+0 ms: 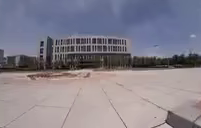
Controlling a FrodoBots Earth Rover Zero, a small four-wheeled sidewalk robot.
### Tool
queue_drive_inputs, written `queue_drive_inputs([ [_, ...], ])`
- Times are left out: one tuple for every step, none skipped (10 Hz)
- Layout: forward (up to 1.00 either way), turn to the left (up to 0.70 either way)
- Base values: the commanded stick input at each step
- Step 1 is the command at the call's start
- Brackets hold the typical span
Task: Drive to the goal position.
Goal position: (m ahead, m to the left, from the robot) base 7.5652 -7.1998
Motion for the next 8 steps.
queue_drive_inputs([
  [0.70,0.00],
  [0.70,-0.01],
  [0.70,-0.19],
  [0.70,-0.35],
  [0.70,-0.35],
  [0.70,-0.35],
  [0.70,-0.35],
  [0.70,-0.35],
])
